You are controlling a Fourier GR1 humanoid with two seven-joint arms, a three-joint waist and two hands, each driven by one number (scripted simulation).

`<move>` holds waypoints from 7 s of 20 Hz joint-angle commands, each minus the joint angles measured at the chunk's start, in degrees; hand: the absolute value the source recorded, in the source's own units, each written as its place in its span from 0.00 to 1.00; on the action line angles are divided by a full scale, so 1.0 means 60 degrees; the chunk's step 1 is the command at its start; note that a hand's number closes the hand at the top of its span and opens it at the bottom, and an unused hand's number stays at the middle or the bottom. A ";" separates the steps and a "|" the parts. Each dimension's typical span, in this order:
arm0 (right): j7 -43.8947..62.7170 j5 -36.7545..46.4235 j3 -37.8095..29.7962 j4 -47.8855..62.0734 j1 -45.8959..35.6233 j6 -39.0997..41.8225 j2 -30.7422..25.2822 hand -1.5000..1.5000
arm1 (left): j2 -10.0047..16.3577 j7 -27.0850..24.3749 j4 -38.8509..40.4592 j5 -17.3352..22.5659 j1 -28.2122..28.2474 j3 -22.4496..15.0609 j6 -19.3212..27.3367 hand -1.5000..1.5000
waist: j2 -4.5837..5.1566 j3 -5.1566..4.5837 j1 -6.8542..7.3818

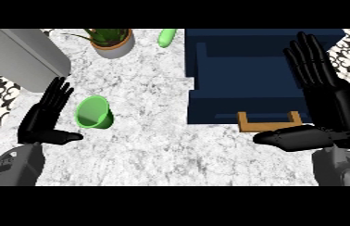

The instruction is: Pick up the cup, place it into the drawer and close the drawer

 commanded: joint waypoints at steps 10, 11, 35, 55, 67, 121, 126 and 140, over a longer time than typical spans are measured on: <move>-0.0086 -0.0566 -0.0587 0.0210 -0.0236 0.0479 -0.0304 0.00 | 0.0207 -0.4016 0.5214 -0.1626 -0.1468 -0.0051 0.0475 0.00 | 0.0086 -0.0024 -0.0217; 0.0672 -0.0654 -0.0391 -0.0673 -0.0117 0.0267 -0.0174 0.00 | 0.0476 -0.3749 0.5443 -0.1435 -0.1746 0.0138 0.0170 0.00 | 0.0057 -0.0024 -0.0224; 0.0785 -0.0491 -0.0206 -0.0433 -0.0648 0.0252 -0.0118 0.00 | -0.0130 -0.4883 0.6176 -0.1879 -0.2198 -0.0028 -0.0083 0.00 | 0.0138 -0.0056 -0.0403; 0.0254 -0.0097 -0.0362 0.0286 -0.0439 0.0151 -0.0070 0.00 | -0.1979 -0.7233 0.4884 -0.0984 -0.1748 0.1209 0.4058 1.00 | 0.0040 -0.0010 -0.0022; 0.0550 -0.0782 -0.0914 0.0142 -0.0244 0.0699 -0.0590 0.00 | -0.2359 -0.5358 0.2891 -0.1095 -0.3656 0.0219 0.2682 1.00 | -0.0047 0.0015 0.0026; 0.0369 -0.2392 0.1286 0.0890 -0.1722 0.3408 -0.0186 1.00 | -0.3260 0.0492 0.3609 0.3710 -0.9048 -0.5274 0.6317 0.00 | 0.0410 0.0002 -0.1692; 0.1127 -0.1547 0.2213 0.0860 -0.1194 0.4720 -0.1497 1.00 | -0.3260 -0.0067 0.3599 0.4279 -0.8899 -0.5193 0.6983 0.00 | 0.0223 0.0003 -0.1290; -0.0315 0.4193 0.3578 0.3139 -0.0851 0.2835 -0.1686 0.00 | -0.3183 -0.1329 0.3766 0.4764 -0.8166 -0.4934 0.6402 0.00 | 0.0109 0.0019 0.0154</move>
